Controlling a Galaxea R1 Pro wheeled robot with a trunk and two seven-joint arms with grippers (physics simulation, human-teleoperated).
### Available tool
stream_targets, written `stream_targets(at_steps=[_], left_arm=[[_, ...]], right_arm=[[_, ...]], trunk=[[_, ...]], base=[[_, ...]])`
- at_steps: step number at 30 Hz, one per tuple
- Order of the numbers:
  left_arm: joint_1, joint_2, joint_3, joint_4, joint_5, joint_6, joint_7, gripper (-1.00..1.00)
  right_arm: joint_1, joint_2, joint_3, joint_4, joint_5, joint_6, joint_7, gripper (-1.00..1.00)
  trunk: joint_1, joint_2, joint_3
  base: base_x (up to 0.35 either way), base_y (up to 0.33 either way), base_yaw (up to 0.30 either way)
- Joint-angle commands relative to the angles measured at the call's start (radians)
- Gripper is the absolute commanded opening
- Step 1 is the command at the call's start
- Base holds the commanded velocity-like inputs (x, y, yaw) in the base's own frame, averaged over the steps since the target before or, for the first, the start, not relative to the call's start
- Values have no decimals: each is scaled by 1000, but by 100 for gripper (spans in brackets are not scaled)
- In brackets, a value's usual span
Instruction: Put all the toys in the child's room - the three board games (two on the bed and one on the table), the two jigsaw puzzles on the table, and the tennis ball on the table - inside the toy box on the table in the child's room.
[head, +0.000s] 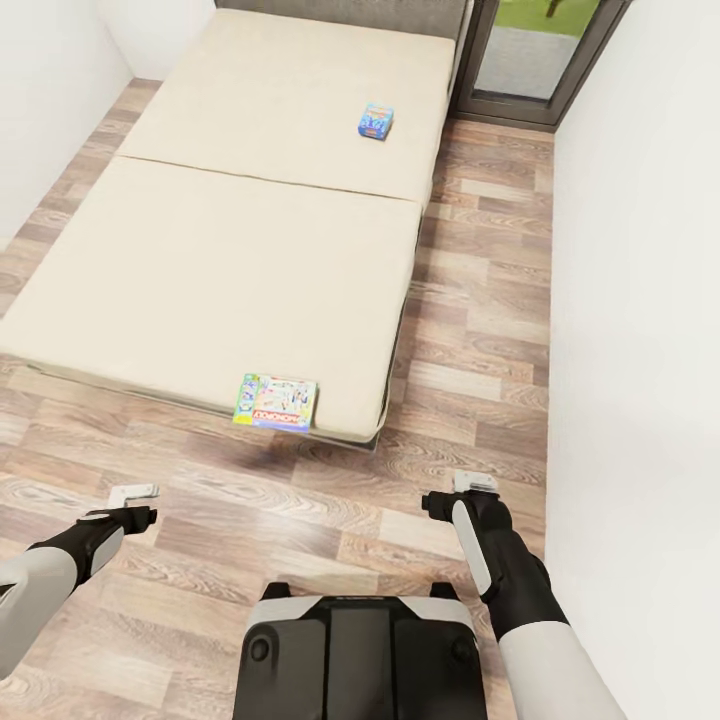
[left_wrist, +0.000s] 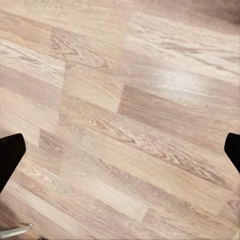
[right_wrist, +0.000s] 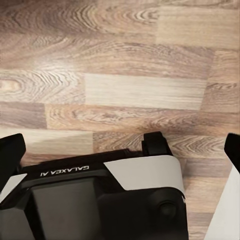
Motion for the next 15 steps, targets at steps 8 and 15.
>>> stream_targets(at_steps=[8, 15], left_arm=[[2, 0, 1, 0, -11, 4, 1, 100], [30, -9, -7, -1, -11, -1, 4, 100]], right_arm=[[0, 1, -2, -1, -11, 2, -8, 100], [0, 1, -1, 2, -11, 1, -8, 100]], trunk=[[1, -1, 12], [1, -1, 24]], base=[[0, 0, 0], [0, 0, 0]])
